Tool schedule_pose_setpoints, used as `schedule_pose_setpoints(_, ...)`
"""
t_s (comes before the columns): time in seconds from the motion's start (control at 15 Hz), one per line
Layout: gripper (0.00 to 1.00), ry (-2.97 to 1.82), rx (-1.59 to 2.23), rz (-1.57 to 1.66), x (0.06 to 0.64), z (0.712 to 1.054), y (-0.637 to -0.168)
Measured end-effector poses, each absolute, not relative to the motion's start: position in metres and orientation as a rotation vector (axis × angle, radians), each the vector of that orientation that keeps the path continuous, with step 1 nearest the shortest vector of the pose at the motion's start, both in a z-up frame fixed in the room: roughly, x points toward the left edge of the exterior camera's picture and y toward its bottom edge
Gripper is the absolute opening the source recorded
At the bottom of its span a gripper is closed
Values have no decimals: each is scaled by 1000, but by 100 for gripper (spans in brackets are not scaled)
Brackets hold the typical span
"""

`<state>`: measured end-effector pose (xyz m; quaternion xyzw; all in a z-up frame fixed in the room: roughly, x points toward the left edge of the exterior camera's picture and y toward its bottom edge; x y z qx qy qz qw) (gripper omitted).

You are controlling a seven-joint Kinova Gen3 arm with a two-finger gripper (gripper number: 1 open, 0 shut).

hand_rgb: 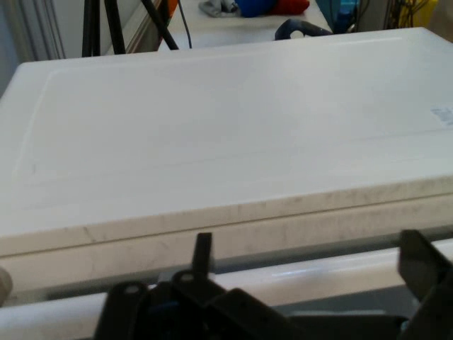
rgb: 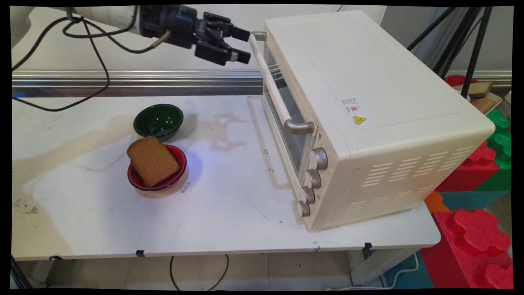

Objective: Open the oven

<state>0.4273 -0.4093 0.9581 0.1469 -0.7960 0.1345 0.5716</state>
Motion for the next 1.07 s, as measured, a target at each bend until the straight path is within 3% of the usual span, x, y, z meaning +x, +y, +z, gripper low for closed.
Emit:
schedule_pose_setpoints(0.07, 100, -1869, 346, 317, 424, 957, -413)
schedule_pose_setpoints(0.13, 0, -1871, 345, 318, 421, 956, -416)
schedule_pose_setpoints(1.07, 0, -1969, 326, 321, 393, 937, -443)
